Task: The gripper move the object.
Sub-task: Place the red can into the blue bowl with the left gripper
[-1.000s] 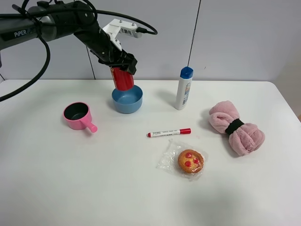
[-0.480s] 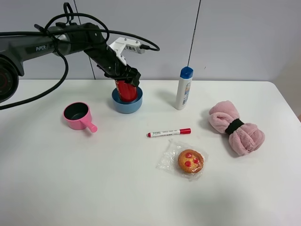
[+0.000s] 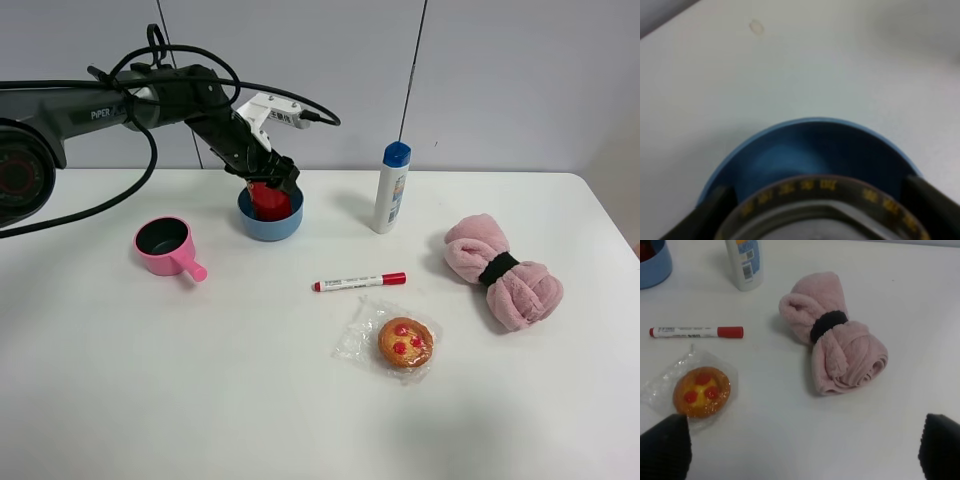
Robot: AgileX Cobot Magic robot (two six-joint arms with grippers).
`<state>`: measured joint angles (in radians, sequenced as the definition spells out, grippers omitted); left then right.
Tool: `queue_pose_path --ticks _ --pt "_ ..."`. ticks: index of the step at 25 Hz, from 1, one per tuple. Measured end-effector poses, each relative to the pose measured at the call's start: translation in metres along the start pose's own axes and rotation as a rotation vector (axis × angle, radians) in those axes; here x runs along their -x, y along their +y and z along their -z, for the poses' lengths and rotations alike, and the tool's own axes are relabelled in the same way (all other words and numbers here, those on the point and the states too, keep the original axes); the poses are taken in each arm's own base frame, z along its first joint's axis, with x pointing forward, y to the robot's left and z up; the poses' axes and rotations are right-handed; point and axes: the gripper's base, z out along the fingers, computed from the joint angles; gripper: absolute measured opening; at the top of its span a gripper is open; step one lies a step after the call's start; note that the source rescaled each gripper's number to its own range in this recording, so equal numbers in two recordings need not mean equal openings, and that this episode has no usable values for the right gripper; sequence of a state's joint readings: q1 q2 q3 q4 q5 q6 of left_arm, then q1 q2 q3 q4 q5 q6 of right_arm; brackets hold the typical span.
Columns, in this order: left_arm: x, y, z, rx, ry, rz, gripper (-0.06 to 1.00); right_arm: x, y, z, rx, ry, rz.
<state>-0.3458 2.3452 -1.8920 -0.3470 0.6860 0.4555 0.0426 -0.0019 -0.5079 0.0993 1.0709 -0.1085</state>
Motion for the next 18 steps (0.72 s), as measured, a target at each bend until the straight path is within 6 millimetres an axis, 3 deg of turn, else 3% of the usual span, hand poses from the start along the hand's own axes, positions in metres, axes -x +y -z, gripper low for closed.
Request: queue_pose_path --ticks 18 --pt "0.0018 0.0017 -0.0030 0.016 -0.032 -0.169 0.01 0.0000 0.0000 0.0000 0.000 0.000 0.000"
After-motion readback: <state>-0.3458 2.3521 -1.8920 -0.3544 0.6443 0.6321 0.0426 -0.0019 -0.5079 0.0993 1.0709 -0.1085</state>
